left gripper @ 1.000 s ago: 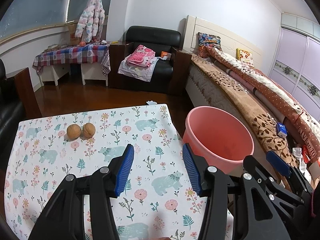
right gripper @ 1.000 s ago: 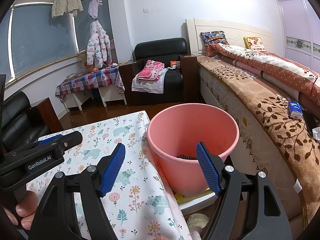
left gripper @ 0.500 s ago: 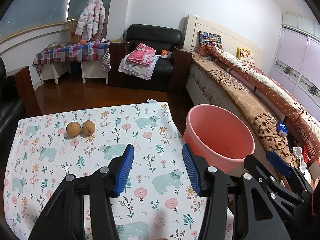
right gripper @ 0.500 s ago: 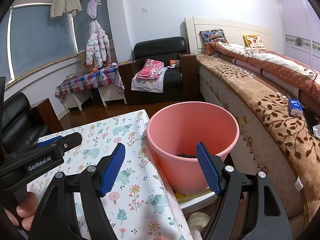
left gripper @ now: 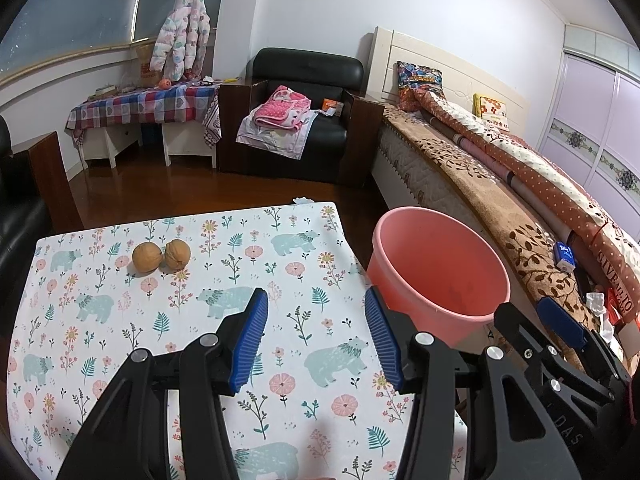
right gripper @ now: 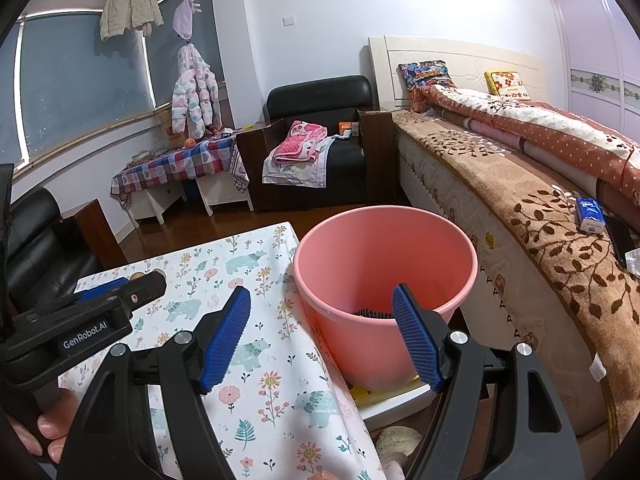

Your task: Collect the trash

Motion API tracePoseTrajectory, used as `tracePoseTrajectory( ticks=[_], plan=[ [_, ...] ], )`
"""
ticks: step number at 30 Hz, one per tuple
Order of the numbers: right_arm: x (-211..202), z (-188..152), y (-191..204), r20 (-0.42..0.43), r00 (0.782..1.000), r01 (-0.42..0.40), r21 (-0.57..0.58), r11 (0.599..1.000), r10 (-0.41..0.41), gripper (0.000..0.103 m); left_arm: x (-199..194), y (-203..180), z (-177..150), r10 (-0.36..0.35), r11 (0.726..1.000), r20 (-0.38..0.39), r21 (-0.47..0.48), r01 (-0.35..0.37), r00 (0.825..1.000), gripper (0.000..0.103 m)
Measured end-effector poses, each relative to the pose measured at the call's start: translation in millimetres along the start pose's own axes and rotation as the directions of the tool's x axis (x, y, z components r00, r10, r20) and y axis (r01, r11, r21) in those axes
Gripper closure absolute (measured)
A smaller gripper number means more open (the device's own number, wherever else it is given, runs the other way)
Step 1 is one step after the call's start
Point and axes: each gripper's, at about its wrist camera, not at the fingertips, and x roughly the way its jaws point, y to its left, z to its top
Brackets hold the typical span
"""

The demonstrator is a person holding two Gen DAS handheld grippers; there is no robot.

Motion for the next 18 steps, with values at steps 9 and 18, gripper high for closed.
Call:
tracePoseTrajectory(
  ticks=[9,18],
  plan=[
    [-1.2,-3.0,0.9,-0.005,1.000,-0.001,0.001,1.000,0.001,0.029,1.0,1.3,-2.2,0.000,1.000,-0.002,-0.001,0.000,1.000,0.053],
    [-1.2,-1.5,2.0,-0.010,1.000,-0.002,0.000,1.000,0.002,0.029,1.7,2.4,-4.2,0.002,1.000,-0.003,-0.002,-0.002,1.000,0.053]
  ],
)
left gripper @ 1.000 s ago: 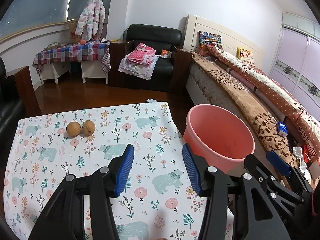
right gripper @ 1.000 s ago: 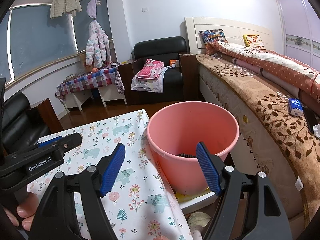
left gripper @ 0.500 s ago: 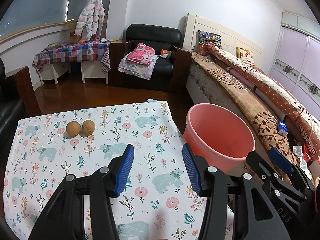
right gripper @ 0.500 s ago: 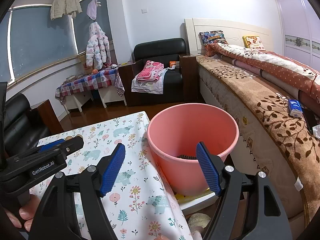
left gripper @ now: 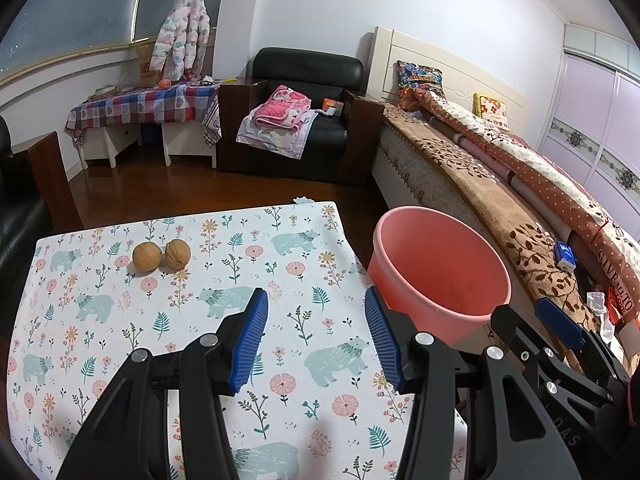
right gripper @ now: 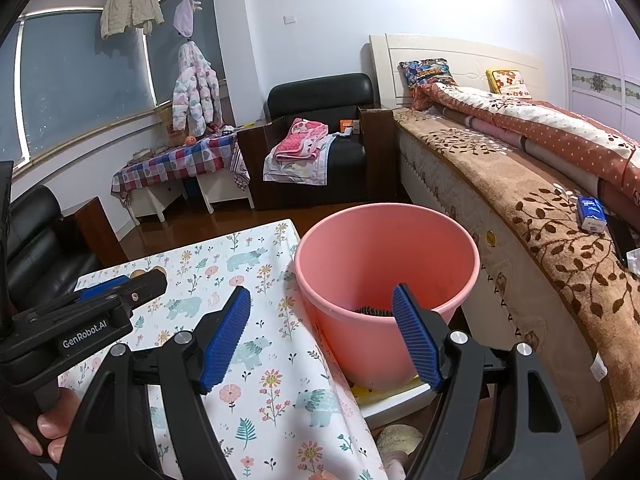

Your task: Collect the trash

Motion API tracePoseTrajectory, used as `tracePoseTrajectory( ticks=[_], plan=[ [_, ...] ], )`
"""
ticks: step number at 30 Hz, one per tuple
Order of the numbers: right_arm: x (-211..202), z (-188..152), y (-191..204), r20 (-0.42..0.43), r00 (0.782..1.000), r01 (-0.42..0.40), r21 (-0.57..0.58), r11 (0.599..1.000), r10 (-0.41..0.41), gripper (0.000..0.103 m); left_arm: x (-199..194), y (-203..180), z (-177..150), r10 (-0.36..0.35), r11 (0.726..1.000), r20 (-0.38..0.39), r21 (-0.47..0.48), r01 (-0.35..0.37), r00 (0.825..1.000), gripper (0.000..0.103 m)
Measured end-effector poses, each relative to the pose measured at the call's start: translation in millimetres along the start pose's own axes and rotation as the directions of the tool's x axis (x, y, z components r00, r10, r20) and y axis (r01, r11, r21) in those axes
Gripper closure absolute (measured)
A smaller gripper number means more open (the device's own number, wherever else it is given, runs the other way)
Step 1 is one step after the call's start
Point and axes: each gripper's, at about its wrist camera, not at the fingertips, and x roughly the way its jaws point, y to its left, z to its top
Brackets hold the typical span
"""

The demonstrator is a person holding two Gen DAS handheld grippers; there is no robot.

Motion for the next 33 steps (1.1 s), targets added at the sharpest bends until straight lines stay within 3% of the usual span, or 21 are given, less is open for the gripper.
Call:
tracePoseTrajectory(
  ticks=[33],
  plan=[
    [8.9,-8.2,4.5,-0.033,0.999,-0.002,-0.010,1.000,0.002,0.029,4.5,2.9,-3.6,0.007,1.000,-0.007,0.014,-0.006,1.000,0.053]
  ],
)
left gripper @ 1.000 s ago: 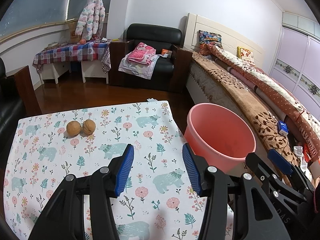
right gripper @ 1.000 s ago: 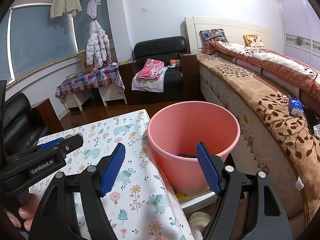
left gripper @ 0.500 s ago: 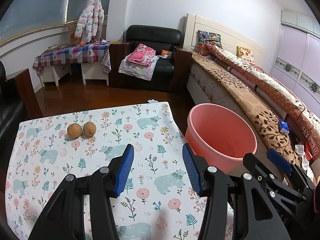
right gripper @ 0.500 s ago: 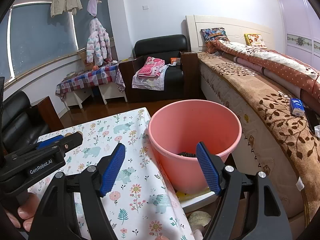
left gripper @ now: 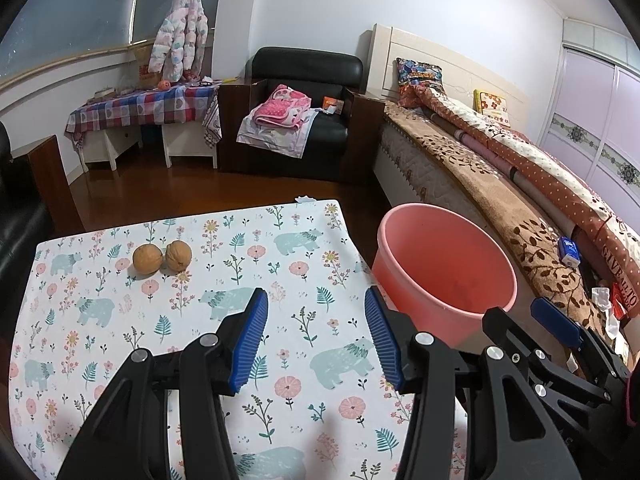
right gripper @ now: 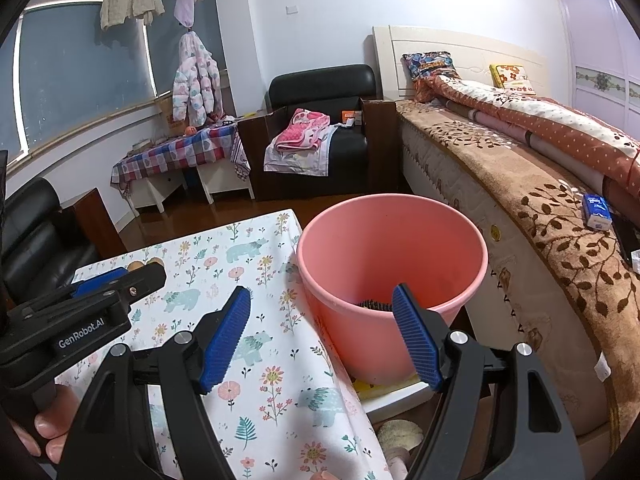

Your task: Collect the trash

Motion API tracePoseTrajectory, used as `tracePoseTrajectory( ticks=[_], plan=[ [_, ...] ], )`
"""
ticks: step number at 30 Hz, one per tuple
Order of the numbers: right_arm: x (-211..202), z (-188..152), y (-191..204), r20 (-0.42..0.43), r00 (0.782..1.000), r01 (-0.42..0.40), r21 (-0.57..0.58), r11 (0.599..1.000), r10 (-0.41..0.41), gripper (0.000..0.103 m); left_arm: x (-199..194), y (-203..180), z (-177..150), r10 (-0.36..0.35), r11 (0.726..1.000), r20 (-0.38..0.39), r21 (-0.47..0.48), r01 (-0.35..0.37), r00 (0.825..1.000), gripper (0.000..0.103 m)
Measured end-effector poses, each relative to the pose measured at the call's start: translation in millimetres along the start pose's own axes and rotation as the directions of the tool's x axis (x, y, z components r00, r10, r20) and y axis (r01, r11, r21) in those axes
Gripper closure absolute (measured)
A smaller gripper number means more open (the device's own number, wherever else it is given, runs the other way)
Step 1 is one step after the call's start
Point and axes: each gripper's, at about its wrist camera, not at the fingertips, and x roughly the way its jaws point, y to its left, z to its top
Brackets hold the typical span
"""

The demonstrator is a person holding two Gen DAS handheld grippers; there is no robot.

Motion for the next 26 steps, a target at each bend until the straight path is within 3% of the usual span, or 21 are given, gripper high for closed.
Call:
tracePoseTrajectory(
  ticks=[26],
  plan=[
    [18.5,8.2,14.2,-0.047,0.999,-0.015,-0.033,0.999,0.013,0.029,15.4,14.3,6.4,0.014,1.000,-0.040,-0.023,-0.015,0.999,0.053]
  ],
)
